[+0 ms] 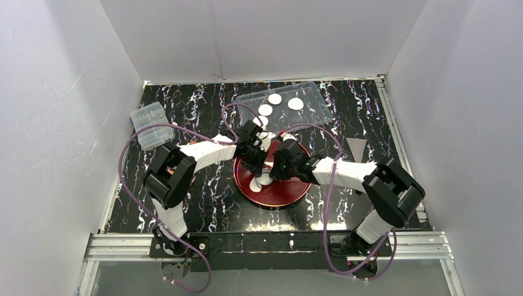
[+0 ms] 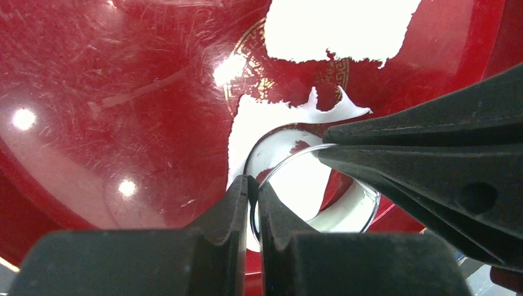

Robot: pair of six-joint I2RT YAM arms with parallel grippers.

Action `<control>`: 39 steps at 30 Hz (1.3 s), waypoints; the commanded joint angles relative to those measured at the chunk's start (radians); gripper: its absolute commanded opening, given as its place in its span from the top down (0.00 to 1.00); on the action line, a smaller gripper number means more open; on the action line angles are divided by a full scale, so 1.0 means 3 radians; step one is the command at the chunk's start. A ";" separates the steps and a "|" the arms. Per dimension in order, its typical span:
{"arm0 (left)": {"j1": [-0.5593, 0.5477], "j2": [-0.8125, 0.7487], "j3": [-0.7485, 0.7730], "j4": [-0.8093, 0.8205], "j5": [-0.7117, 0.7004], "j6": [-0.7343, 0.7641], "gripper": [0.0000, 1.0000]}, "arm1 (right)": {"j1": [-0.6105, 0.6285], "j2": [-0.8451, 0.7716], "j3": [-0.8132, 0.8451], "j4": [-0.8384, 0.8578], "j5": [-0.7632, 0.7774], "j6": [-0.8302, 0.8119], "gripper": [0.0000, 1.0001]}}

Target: Roll out the dumpling wrappers from the dough

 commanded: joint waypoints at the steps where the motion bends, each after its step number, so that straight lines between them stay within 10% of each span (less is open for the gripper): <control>1: -0.0150 0.0393 -0.0079 -0.0307 -0.0290 -0.0004 1.00 | 0.0035 -0.0216 -0.0403 -0.0583 0.0109 0.0029 0.99; 39: 0.0005 -0.0094 0.0048 -0.0526 -0.0117 0.0096 1.00 | 0.0076 -0.0368 0.0072 -0.0918 0.0193 -0.0166 0.99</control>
